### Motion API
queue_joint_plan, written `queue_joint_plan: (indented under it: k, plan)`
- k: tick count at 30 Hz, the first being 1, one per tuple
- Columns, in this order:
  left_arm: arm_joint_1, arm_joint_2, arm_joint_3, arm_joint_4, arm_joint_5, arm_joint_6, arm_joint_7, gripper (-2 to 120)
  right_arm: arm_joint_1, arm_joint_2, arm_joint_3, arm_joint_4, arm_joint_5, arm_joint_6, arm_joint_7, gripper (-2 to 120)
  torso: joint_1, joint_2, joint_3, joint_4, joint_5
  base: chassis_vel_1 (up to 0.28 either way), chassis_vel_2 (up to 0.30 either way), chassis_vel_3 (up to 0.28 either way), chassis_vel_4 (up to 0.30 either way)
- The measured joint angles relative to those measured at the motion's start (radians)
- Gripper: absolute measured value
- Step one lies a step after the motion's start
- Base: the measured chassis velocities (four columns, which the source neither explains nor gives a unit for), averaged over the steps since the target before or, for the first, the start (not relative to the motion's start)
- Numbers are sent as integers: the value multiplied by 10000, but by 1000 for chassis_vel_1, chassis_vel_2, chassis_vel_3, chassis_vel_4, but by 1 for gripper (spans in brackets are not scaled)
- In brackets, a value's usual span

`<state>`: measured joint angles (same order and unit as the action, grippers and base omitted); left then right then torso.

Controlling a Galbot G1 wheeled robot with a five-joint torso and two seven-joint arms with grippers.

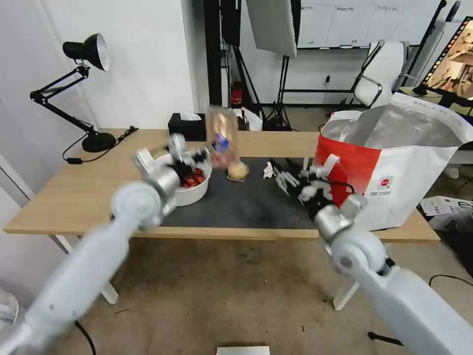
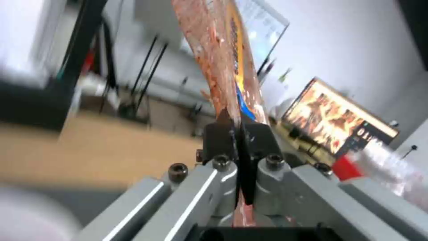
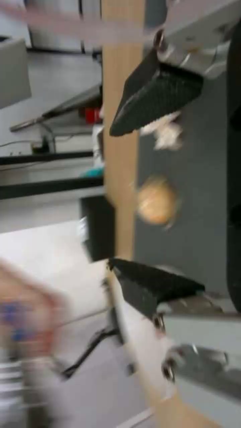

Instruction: Pick up the trash from the table and place it into the takeout bag.

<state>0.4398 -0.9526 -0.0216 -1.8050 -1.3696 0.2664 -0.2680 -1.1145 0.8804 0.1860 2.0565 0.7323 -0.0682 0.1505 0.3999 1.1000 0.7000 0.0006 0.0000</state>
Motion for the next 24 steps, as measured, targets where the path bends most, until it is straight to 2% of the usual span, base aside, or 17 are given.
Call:
queue_joint_plan:
  k: [2,3,4,5,7,8,9,12,13,15,16,19,20,22,24]
  plan:
    - [-1335,-316,988,419,505,-423,126,0,-1364,51,613,399,-1431,8,-251,87,0,0,-1,-7,4,0,0,0,0]
    - [-1335,-316,988,419,505,-423,126,0,-1364,51,613,399,-1431,8,-251,87,0,0,-1,-7,4,0,0,0,0]
    - [-2042,-646,1671,726,972,-674,245,0,-2183,135,1002,625,-2332,203,-409,93,0,1,-1,-12,5,0,0,0,0]
    - [-2042,-646,1671,726,972,-674,245,0,-2183,135,1002,625,-2332,203,-409,93,0,1,-1,-12,5,0,0,0,0]
    - [-3276,-1466,2969,1503,2063,-1157,520,0,-3886,563,1865,1044,-3836,840,-532,100,1,0,-1,-12,6,0,0,0,0]
    - [-3718,-1806,3391,1825,2468,-1281,636,0,-4449,772,2162,1124,-4161,1124,-532,100,1,0,1,-10,1,0,0,0,0]
    - [-3718,-1806,3391,1825,2468,-1281,636,0,-4449,772,2162,1124,-4161,1124,-532,100,1,0,1,-10,1,0,0,0,0]
    - [-4810,-2736,4485,2732,3734,-1599,1169,0,-5750,1651,2939,1168,-4953,1992,-228,100,-1,1,-1,-10,8,0,0,0,0]
    - [-4810,-2736,4485,2732,3734,-1599,1169,0,-5750,1651,2939,1168,-4953,1992,-228,100,-1,1,-1,-10,8,0,0,0,0]
    - [-5357,-3452,5147,3497,4647,-1808,1643,0,-6349,2141,3285,1168,-5175,2338,-107,100,1,0,-1,-12,5,0,0,0,0]
    - [-5357,-3452,5147,3497,4647,-1808,1643,0,-6349,2141,3285,1168,-5175,2338,-107,100,1,0,-1,-12,5,0,0,0,0]
    - [-5918,-4391,5954,4555,5832,-2010,2395,0,-6767,2560,3417,1174,-5447,2577,-84,100,1,1,-1,-10,4,0,0,0,0]
    - [-5918,-4391,5954,4555,5832,-2010,2395,0,-6767,2560,3417,1174,-5447,2577,-84,100,1,1,-1,-10,4,0,0,0,0]
    - [-6163,-4804,6314,5233,6677,-2207,2938,0,-6821,2708,3409,1186,-5563,2593,-84,100,1,1,0,-8,3,0,0,0,0]
    - [-6262,-4937,6487,5451,6918,-2240,3166,0,-6829,2756,3395,1204,-5618,2593,-84,100,2,0,0,-6,3,0,0,0,0]
